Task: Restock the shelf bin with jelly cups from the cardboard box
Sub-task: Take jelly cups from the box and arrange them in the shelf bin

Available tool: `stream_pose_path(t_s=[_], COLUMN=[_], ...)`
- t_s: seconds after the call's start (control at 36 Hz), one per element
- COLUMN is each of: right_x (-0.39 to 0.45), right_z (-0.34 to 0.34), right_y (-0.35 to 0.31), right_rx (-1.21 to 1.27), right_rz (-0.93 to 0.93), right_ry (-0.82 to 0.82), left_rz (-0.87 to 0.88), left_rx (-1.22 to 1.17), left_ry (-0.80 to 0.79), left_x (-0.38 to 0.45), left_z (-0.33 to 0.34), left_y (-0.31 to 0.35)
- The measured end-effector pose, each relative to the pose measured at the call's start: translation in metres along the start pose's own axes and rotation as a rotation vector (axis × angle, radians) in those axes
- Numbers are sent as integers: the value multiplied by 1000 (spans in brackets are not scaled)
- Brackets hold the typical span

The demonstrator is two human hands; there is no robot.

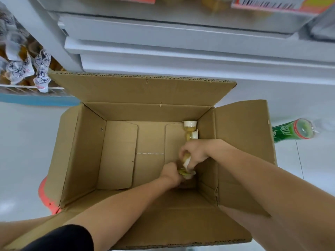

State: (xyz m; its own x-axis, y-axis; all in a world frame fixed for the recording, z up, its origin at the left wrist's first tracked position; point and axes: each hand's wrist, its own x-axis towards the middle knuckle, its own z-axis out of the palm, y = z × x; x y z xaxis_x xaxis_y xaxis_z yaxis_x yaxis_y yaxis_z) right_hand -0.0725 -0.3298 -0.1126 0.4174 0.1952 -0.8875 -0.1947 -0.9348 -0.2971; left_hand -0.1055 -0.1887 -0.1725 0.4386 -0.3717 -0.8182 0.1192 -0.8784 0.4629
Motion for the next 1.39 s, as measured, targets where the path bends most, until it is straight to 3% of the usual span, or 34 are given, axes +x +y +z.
stream_pose_path(t_s=[0.22, 0.33, 0.42, 0.56, 0.86, 0.97, 1.06, 1.19, 1.31, 1.39], right_x=[-37, -46, -45, -40, -52, -70, -94, -156, -218, -257], right_z=[-18, -18, -20, -22, -31, -45, -61, -89, -99, -99], right_y=[0, 4, 11, 17, 6, -4, -18, -54, -86, -101], right_rx=[263, 716, 1089, 1347, 1321, 1277, 1274, 1269, 1177, 1012], right_rz=[23, 19, 40, 55, 63, 27, -25, -228, -400, -508], right_ry=[118, -28, -102, -94, -38, -29, 35, 106, 267, 569], left_rz=[61, 162, 196, 225, 207, 229, 302, 385, 462, 607], left_rx=[165, 178, 316, 339, 240, 75, -68, -294, -545, -719], left_ry=[-191, -115, -80, -56, -12, -41, 23, 6, -39, -19], left_x=[1, 7, 11, 22, 7, -19, -60, -150, -222, -263], left_z=[-9, 6, 14, 22, 4, -49, -101, -180, -220, -233], left_y=[8, 14, 14, 12, 18, 28, 42, 71, 92, 99])
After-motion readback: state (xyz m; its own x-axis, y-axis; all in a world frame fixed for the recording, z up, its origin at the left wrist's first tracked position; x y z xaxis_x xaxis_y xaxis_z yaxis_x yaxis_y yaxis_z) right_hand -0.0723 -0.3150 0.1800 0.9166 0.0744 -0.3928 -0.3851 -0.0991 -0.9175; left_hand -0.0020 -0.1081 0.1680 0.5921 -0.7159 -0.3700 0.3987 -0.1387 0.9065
